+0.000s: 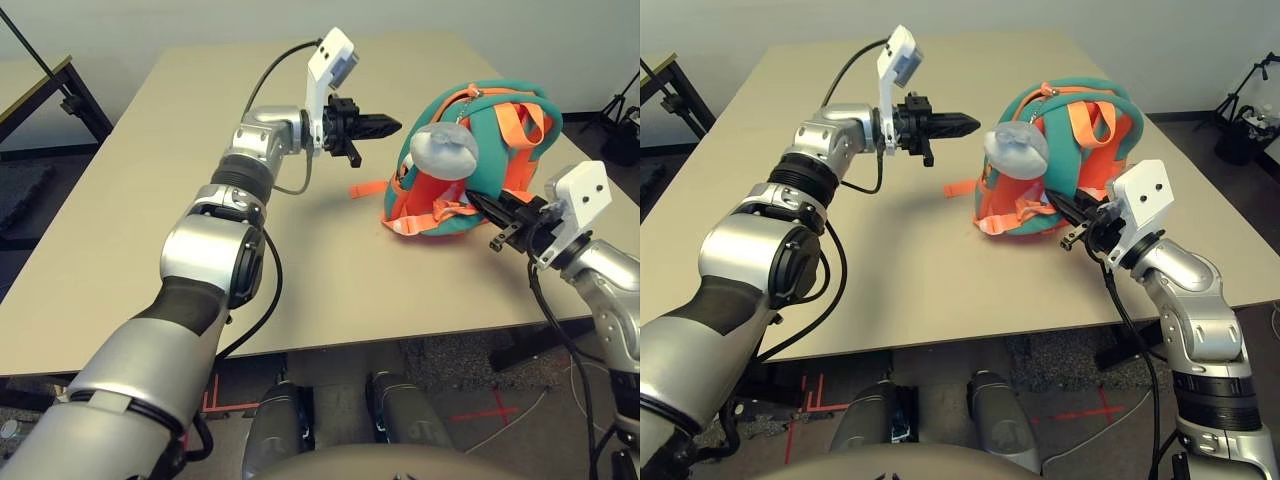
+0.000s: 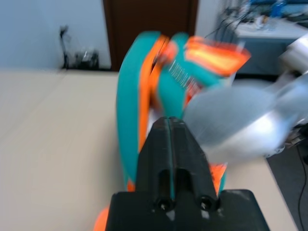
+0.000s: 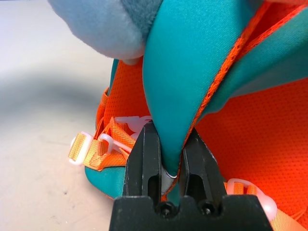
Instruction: Put the pencil case into the backpack and zip it.
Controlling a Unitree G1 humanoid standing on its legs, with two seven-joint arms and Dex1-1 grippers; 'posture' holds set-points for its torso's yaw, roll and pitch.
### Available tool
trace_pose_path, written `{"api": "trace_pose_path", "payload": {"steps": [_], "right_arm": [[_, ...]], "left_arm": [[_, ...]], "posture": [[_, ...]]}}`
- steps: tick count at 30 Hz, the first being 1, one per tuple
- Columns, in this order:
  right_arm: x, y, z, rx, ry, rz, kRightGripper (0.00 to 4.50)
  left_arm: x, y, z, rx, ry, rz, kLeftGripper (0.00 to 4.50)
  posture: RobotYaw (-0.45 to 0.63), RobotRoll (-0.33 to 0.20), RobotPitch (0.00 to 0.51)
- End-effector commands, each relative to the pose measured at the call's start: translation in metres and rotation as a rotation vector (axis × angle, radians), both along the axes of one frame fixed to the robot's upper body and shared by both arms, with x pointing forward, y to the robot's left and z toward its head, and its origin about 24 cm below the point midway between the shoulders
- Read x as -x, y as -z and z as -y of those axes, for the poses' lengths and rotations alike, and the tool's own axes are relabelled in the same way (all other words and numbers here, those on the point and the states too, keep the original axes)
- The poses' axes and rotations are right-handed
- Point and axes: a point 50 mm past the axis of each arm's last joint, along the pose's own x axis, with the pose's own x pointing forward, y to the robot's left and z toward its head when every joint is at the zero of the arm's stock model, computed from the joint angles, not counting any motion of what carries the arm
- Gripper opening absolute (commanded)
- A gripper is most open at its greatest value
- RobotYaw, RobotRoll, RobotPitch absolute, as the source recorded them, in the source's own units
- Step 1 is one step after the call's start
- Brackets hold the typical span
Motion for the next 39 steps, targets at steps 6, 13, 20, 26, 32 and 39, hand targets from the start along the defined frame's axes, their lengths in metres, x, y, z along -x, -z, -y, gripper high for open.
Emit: {"api": "trace_pose_path", "payload": {"steps": [6, 13, 20, 26, 32, 39], "right_arm": [[-0.003, -0.005, -0.008, 0.028, -0.058, 0.017, 0.19], [-0.003, -0.004, -0.007, 0.033, -0.055, 0.017, 0.19], [-0.005, -0.004, -0.008, 0.040, -0.065, 0.019, 0.19], [-0.006, -0.005, -0.010, 0.042, -0.071, 0.025, 0.19], [-0.005, -0.005, -0.010, 0.044, -0.068, 0.031, 0.19], [-0.004, -0.004, -0.008, 0.046, -0.057, 0.031, 0.19]], "left_arm": [[0.027, -0.023, 0.001, -0.018, 0.166, 0.054, 3.30], [0.036, -0.020, 0.001, -0.187, 0.194, 0.134, 4.50], [0.033, -0.005, 0.018, -0.345, 0.211, 0.236, 4.50], [0.025, -0.004, 0.038, -0.355, 0.199, 0.291, 4.50], [0.021, 0.007, 0.051, -0.372, 0.203, 0.307, 4.50], [0.017, 0.008, 0.053, -0.363, 0.198, 0.310, 3.90]], "posture": [[-0.31, 0.000, 0.022], [-0.31, 0.000, 0.023], [-0.30, 0.000, 0.017], [-0.31, 0.000, 0.010], [-0.33, 0.000, 0.007], [-0.34, 0.000, 0.005]]}}
